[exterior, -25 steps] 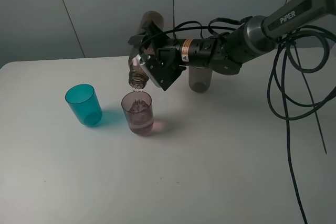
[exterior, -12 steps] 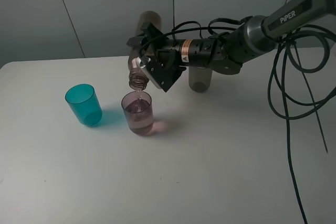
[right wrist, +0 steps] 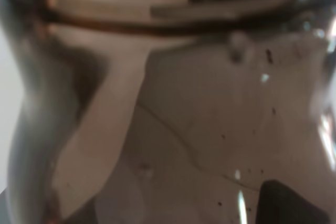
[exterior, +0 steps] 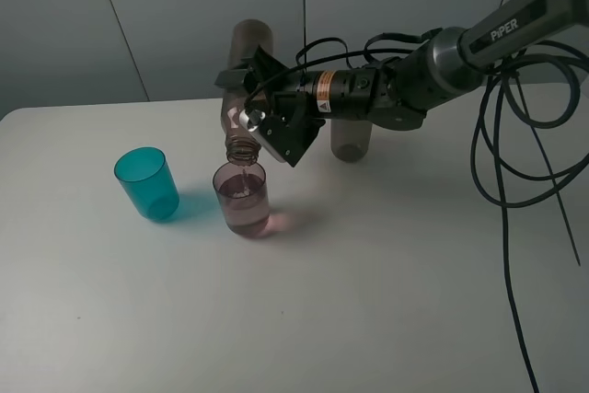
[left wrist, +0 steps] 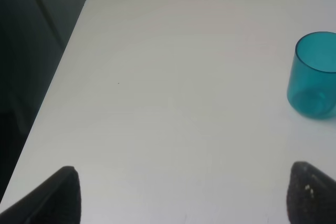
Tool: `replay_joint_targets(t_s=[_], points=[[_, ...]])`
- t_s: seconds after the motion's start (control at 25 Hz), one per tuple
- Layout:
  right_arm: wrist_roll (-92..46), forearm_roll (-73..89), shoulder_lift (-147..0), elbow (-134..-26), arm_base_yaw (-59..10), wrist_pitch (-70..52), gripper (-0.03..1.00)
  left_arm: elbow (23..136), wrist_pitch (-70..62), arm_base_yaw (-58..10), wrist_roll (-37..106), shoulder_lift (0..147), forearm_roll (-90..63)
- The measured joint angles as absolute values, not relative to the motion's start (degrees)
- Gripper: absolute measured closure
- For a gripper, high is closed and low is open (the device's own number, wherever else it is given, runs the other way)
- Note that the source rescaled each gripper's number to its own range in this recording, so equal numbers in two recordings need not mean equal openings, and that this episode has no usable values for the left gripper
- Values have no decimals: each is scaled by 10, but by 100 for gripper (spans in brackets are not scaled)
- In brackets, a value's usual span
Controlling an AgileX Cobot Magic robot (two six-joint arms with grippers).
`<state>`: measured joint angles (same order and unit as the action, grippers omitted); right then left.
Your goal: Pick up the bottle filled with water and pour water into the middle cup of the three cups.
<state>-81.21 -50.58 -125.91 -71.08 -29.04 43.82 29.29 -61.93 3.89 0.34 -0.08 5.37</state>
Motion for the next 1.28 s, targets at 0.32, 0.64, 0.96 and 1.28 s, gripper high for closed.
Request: replay_joint_targets(t_s=[0.32, 0.64, 0.96, 1.28], points=[[-821, -533, -1259, -711, -290, 441, 95, 293, -619, 39, 3, -1, 54], [-824, -535, -1259, -711, -290, 441, 95, 293, -619, 39, 0, -1, 54], [-825, -535, -1259, -711, -290, 442, 95, 293, -619, 39, 0, -1, 54], [-827, -535, -1259, -711, -290, 442, 95, 293, -619, 39, 0, -1, 54]])
